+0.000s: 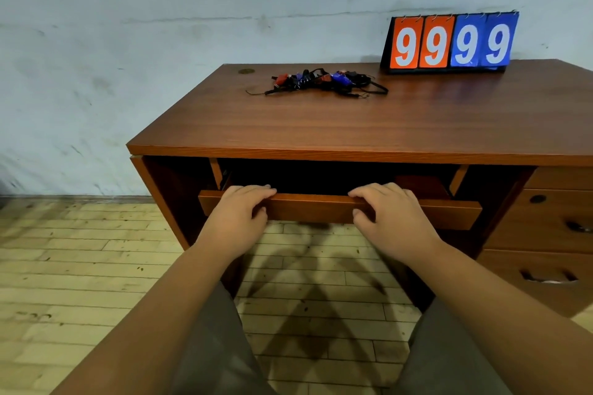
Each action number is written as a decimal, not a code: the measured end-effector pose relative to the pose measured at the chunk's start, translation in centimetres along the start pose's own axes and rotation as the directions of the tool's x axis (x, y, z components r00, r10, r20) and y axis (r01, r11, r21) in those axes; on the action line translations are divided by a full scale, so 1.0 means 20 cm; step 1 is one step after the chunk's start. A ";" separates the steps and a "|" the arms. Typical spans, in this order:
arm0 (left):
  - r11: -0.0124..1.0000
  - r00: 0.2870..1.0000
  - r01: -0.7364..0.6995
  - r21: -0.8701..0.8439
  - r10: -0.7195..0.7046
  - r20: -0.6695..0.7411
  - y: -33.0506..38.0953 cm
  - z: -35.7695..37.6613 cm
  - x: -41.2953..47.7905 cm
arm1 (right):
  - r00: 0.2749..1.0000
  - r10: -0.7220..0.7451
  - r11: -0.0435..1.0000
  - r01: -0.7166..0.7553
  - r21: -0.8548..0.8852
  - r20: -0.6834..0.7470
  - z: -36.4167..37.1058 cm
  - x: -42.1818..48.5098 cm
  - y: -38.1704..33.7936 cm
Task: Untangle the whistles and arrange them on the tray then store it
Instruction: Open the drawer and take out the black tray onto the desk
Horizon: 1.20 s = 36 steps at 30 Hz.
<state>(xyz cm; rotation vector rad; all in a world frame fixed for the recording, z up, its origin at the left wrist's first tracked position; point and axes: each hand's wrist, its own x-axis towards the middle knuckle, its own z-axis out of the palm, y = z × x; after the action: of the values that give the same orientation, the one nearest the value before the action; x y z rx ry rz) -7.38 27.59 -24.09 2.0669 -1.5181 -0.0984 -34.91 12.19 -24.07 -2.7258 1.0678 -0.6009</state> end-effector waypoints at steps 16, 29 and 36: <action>0.983 0.982 0.186 -0.009 -0.186 0.031 0.14 -0.19 -0.24 | 0.999 0.016 0.984 -0.008 0.180 -0.044 -0.09 -0.15 -0.10; 0.950 0.943 0.300 -0.093 -0.310 -0.124 0.04 -0.32 -0.14 | 0.944 0.314 0.931 -0.284 0.230 -0.102 -0.20 -0.08 -0.03; 0.865 0.872 0.487 -0.122 -0.490 0.008 -0.02 -0.30 -0.06 | 0.817 0.557 0.772 -0.575 0.271 0.147 -0.20 -0.04 -0.02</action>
<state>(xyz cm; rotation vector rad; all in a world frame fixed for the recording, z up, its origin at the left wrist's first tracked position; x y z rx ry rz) -5.15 31.08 -19.57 2.2959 -0.9128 -0.3476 -36.90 13.14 -20.57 -1.9884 1.5424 -0.5190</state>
